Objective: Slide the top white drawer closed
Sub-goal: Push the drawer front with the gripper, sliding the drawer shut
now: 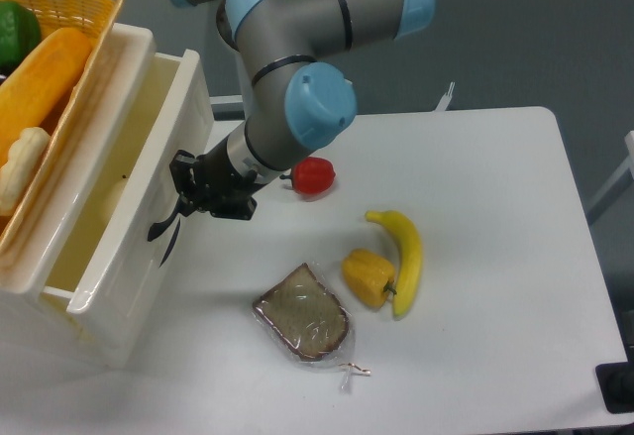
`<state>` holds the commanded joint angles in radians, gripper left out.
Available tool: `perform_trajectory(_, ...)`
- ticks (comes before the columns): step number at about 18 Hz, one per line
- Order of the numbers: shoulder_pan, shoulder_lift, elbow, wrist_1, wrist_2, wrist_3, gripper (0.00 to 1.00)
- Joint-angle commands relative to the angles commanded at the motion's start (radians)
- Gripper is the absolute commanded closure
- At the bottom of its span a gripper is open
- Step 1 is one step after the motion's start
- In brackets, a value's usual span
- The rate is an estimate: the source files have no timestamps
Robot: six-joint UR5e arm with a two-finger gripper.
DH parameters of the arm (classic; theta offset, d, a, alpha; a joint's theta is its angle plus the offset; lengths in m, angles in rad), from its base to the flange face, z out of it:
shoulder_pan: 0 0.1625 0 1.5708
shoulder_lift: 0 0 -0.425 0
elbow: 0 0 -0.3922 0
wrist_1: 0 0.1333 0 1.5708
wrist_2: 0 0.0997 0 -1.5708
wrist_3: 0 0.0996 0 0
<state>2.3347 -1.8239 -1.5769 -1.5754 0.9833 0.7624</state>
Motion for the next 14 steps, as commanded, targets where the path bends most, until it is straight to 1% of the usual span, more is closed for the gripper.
perform_trajectory(3, -0.017, 0.000, 0.000, 0.002, 0.000, -0.002, 1.00)
perform_trajectory(8, -0.020, 0.002, -0.002, 0.000, 0.000, -0.003, 1.00)
perform_trajectory(11, -0.040, 0.002, 0.000, 0.006, 0.003, -0.011, 0.99)
perform_trajectory(14, -0.043, 0.000, 0.000, 0.006, 0.012, -0.012, 0.99)
